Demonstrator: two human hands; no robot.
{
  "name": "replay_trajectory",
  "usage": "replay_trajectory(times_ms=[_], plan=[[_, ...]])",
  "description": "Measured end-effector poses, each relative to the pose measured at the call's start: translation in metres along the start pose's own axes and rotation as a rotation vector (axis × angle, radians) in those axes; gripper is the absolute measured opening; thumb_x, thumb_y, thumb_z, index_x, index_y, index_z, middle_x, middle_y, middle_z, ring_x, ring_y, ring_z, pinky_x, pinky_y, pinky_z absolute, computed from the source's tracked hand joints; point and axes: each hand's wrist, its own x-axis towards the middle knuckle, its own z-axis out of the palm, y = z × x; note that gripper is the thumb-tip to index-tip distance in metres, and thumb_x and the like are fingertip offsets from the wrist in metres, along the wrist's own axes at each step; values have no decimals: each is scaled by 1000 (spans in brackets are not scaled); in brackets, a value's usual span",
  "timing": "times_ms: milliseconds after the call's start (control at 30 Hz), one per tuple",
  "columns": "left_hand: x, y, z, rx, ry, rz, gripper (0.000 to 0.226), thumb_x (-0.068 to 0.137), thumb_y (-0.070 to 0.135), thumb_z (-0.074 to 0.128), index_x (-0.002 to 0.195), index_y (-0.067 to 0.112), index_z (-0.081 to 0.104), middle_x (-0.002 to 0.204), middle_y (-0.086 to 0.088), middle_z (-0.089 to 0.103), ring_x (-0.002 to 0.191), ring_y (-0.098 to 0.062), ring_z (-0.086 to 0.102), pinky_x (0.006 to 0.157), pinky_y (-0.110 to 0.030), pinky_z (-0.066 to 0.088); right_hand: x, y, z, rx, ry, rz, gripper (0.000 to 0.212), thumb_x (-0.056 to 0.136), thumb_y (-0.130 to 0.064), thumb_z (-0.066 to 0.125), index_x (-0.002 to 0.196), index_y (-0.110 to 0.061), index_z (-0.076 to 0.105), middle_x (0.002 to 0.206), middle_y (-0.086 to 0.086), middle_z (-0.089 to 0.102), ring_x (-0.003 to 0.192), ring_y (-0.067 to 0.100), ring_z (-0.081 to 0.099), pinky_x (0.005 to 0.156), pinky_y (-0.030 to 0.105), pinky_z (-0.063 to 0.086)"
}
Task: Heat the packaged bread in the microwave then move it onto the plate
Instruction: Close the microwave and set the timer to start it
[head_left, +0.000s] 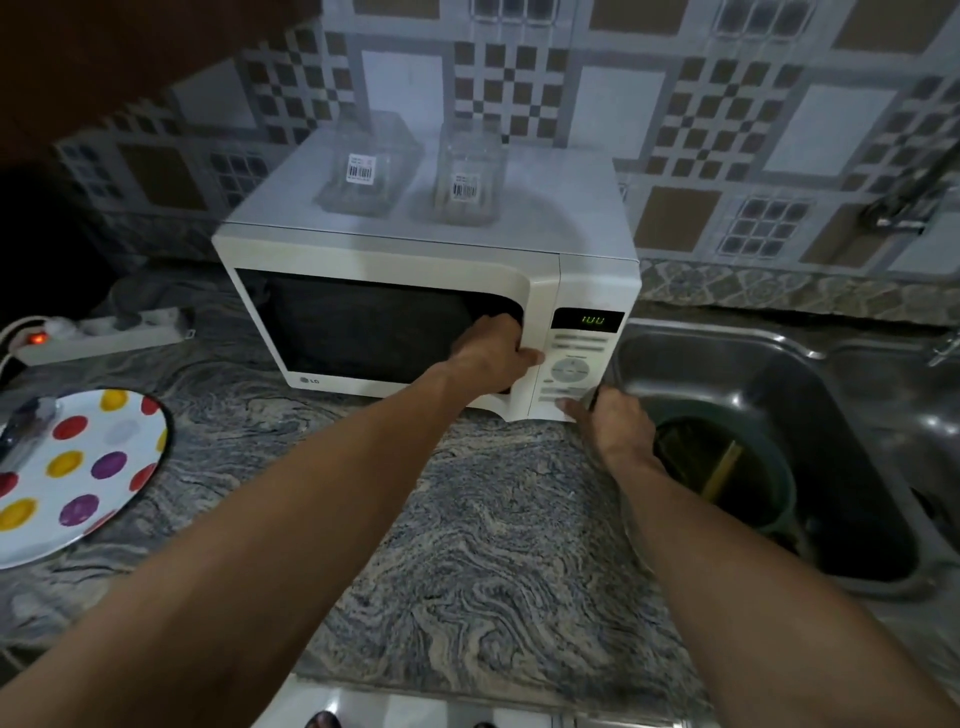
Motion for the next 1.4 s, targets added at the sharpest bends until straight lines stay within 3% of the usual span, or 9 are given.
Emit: replay_trajectory(times_ms=[167, 333, 467, 600, 767, 833, 967, 1133, 1400], plan=[[4, 0, 3, 17, -3, -26, 41, 92, 41, 65, 111, 4, 64, 109, -11, 67, 94, -29, 66, 86, -42, 57, -11, -9, -4, -105, -6, -22, 49, 98, -56, 52, 113, -11, 65, 115, 16, 67, 108, 35, 64, 84, 37, 48], [3, 0, 4, 9, -18, -48, 42, 92, 42, 64, 113, 5, 61, 110, -11, 65, 95, -28, 65, 87, -43, 57, -6, -15, -27, 54, -127, -24, 36, 92, -44, 68, 111, -13, 66, 115, 11, 68, 105, 29, 64, 88, 34, 51], [1, 2, 5, -19, -32, -60, 42, 93, 40, 63, 116, 5, 60, 115, -12, 65, 99, -28, 64, 90, -42, 55, -5, -25, -71, 194, -55, -84, 41, 85, -21, 76, 120, -13, 56, 115, 5, 64, 104, 23, 60, 90, 31, 49], [-4, 6, 6, -66, -23, -79, 44, 95, 37, 62, 121, 2, 58, 118, -13, 63, 102, -31, 64, 89, -40, 55, 0, -45, -116, 269, 76, -198, 59, 69, -20, 63, 126, -25, 51, 119, 6, 58, 109, 28, 60, 93, 42, 53], [-11, 10, 14, -114, 40, -74, 45, 89, 48, 65, 110, 8, 64, 99, -9, 68, 92, -28, 68, 75, -35, 57, -15, -81, -145, 55, 107, -374, 82, 88, -31, 63, 157, -16, 22, 162, 7, 23, 148, 28, 25, 120, 44, 27], [-12, 9, 15, -117, 62, -72, 44, 88, 50, 64, 105, 10, 64, 92, -7, 67, 86, -27, 68, 70, -34, 55, -16, -98, -142, -91, 72, -499, 75, 92, -39, 57, 156, -14, 27, 163, 9, 23, 149, 29, 23, 120, 40, 24], [-14, 10, 17, -132, 112, -53, 48, 91, 43, 65, 123, 8, 57, 113, -11, 65, 99, -30, 65, 75, -33, 52, -11, -126, -121, -257, 8, -537, 83, 93, -57, 49, 158, -15, 19, 165, 8, 14, 151, 30, 13, 123, 41, 12], [-13, 8, 24, -157, 156, -42, 47, 90, 43, 66, 123, 10, 59, 114, -14, 65, 103, -33, 63, 83, -41, 54, 1, -136, -108, -398, 26, -529, 83, 99, -39, 48, 159, -6, 0, 166, 17, -5, 153, 33, -4, 125, 44, 0], [-20, 7, 29, -100, 226, -23, 46, 92, 45, 62, 117, 7, 62, 107, -15, 69, 97, -33, 64, 72, -35, 47, -6, -150, -111, -489, -95, -420, 88, 100, -32, 48, 157, -3, -13, 163, 19, -20, 151, 34, -17, 124, 45, -5]])
